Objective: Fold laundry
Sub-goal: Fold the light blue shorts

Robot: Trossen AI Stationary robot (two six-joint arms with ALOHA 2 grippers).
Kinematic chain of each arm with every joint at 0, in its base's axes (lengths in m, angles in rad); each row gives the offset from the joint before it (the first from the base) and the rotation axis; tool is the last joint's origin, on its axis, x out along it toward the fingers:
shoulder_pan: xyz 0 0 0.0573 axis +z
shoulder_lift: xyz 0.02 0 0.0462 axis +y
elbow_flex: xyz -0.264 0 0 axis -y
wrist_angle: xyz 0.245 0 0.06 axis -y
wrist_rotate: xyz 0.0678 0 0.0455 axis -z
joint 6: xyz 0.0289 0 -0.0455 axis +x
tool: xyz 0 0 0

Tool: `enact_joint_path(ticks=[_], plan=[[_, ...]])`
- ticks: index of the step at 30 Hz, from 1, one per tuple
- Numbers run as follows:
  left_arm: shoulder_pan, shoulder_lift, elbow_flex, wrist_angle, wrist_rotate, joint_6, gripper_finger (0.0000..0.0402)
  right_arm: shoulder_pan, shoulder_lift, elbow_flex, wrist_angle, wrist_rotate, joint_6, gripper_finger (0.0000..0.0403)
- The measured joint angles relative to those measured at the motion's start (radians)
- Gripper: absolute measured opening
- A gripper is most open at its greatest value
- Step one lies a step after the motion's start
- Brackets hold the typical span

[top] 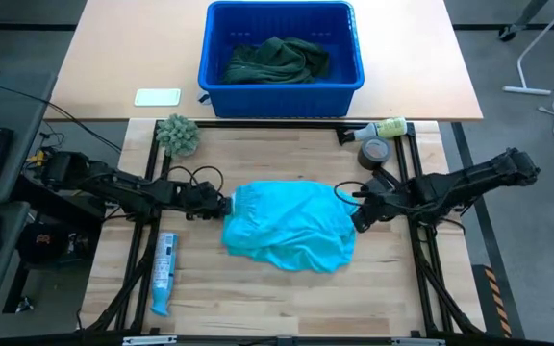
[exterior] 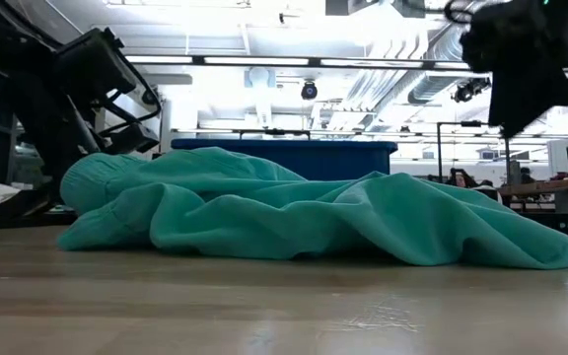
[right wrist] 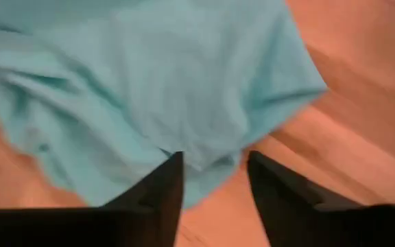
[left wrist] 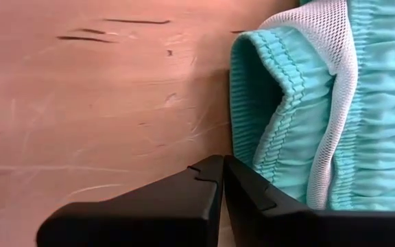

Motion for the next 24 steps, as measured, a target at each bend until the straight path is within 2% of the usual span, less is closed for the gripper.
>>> enact_joint_path(ticks=[3, 6, 8, 12, 15, 20, 24], plan=[[0.000, 0.000, 0.000, 0.001, 0.003, 0.015, 0.0000, -0.012, 0.063, 0.000, -0.046, -0.057, 0.066, 0.0201], [0.000, 0.000, 0.000, 0.001, 0.005, 0.017, 0.0000, -0.015, 0.122, -0.007, -0.090, -0.060, 0.138, 0.0233], [0.000, 0.000, 0.000, 0.002, 0.007, 0.017, 0.0000, -0.015, 0.133, -0.045, -0.014, -0.082, 0.182, 0.0244], [0.000, 0.001, -0.001, 0.012, 0.014, 0.036, 0.0000, 0.016, 0.133, -0.178, 0.263, -0.135, 0.294, 0.0247], [0.000, 0.001, -0.001, 0.024, 0.026, 0.043, 0.0000, 0.057, 0.133, -0.262, 0.423, -0.097, 0.393, 0.0248], [0.000, 0.002, -0.001, 0.027, 0.032, 0.042, 0.0000, 0.118, 0.133, -0.337, 0.453, 0.046, 0.536, 0.0248], [-0.001, 0.002, -0.001, 0.032, 0.033, 0.036, 0.0000, 0.125, 0.136, -0.414, 0.646, 0.072, 0.556, 0.0248]])
